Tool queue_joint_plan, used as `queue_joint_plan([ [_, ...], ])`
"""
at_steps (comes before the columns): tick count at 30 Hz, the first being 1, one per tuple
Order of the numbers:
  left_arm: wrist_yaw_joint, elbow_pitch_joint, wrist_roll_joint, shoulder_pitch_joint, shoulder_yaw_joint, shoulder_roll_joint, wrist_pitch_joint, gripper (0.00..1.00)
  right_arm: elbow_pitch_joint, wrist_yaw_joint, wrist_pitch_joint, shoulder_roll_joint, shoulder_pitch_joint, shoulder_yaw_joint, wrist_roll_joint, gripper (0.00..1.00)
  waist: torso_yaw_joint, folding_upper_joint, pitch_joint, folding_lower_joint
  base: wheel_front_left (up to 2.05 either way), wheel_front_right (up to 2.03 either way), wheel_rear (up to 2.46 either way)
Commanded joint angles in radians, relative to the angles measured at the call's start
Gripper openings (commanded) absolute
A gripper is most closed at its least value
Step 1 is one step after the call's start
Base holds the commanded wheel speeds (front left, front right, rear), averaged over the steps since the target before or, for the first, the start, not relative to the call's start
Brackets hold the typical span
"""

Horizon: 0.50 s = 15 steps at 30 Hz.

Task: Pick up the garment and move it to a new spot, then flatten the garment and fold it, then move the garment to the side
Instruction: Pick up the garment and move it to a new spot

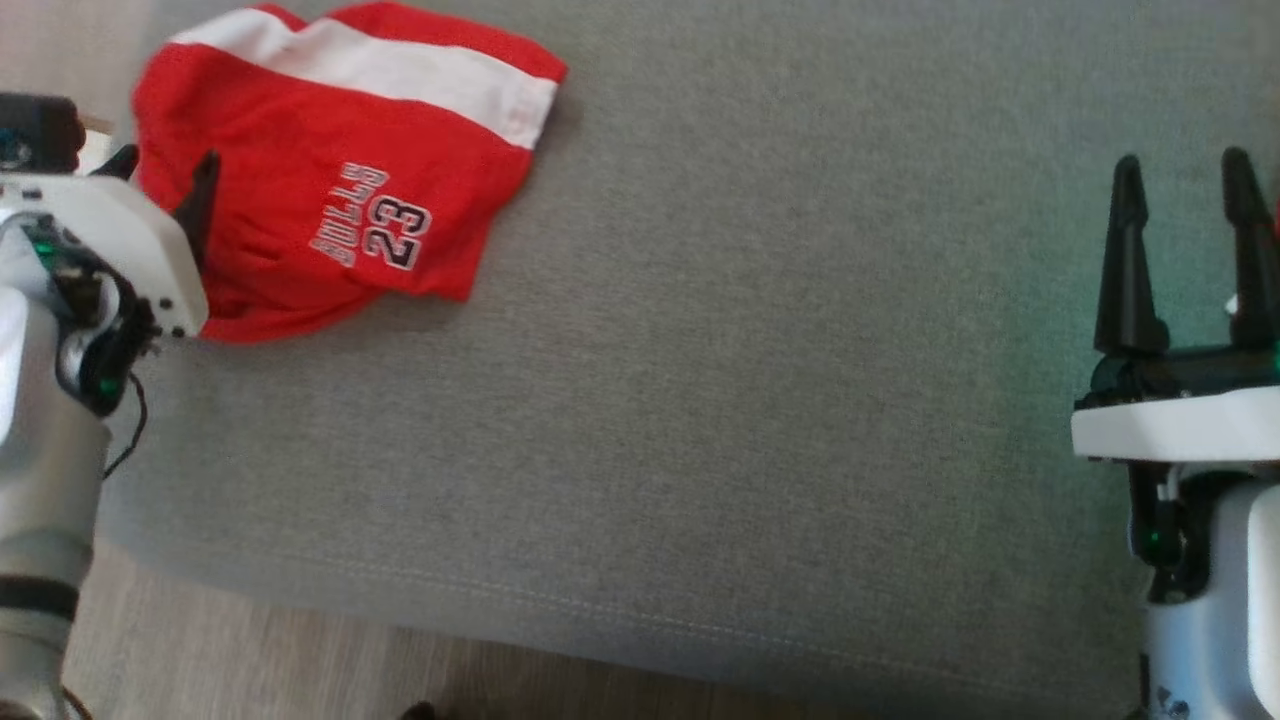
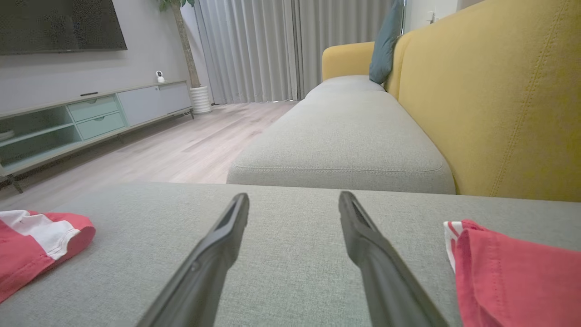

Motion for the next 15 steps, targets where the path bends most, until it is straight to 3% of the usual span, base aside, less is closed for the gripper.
queue_joint_plan([
  [1,0.002,0.019,-0.026,-0.071,-0.012,0.072,0.022,1.0,-0.054,-0.001,0.01,-0.004,-0.026,0.036,-0.011,1.0,-0.042,0.0,0.057,-0.0002,0.0,0.0,0.0],
  [12,0.002,0.199,-0.191,-0.198,-0.177,0.103,0.115,1.0,-0.12,-0.001,0.031,-0.004,-0.029,0.041,-0.016,1.0,-0.085,0.0,0.106,-0.0002,0.0,0.0,0.0],
  [13,0.002,0.205,-0.207,-0.2,-0.195,0.101,0.123,0.85,-0.122,-0.001,0.031,-0.004,-0.029,0.039,-0.015,1.0,-0.087,0.0,0.106,-0.0002,0.0,0.0,0.0],
  [14,0.002,0.202,-0.223,-0.202,-0.216,0.1,0.125,0.0,-0.124,-0.001,0.031,-0.004,-0.029,0.037,-0.014,1.0,-0.088,0.0,0.106,-0.0002,0.0,0.0,0.0],
  [15,0.002,0.194,-0.24,-0.203,-0.236,0.101,0.12,0.0,-0.124,-0.001,0.03,-0.004,-0.029,0.035,-0.012,1.0,-0.088,0.0,0.105,-0.0002,0.0,0.0,0.0],
])
